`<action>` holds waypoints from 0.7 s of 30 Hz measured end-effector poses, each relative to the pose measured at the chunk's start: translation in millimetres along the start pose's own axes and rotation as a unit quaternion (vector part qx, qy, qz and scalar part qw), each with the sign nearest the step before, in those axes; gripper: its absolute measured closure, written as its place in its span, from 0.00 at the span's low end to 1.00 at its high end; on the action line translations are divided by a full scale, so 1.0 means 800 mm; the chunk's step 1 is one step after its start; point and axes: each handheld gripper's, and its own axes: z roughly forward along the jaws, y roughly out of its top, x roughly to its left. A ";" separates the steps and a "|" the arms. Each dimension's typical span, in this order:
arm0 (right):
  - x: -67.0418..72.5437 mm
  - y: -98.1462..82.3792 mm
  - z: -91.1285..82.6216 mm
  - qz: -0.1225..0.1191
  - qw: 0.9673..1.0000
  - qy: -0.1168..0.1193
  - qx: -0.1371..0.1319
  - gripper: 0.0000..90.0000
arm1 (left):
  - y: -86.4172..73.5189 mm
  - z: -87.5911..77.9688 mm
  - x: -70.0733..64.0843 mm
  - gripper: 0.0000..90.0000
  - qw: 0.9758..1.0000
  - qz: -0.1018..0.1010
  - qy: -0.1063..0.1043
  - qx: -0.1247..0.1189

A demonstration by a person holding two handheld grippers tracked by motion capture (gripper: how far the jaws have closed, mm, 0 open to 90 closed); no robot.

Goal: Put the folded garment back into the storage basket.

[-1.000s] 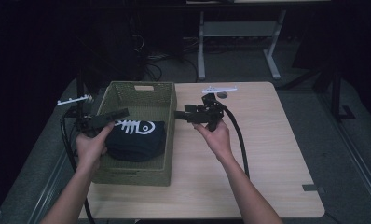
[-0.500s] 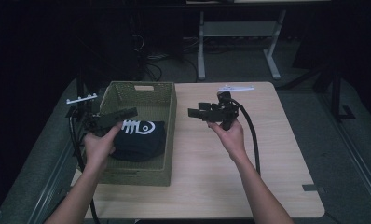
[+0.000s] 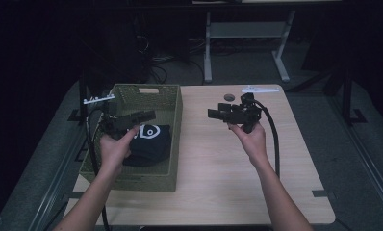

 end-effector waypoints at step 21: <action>-0.028 -0.009 -0.050 0.019 0.999 -0.025 -0.018 0.29 | -0.008 0.047 -0.036 0.29 0.999 0.015 -0.035 0.021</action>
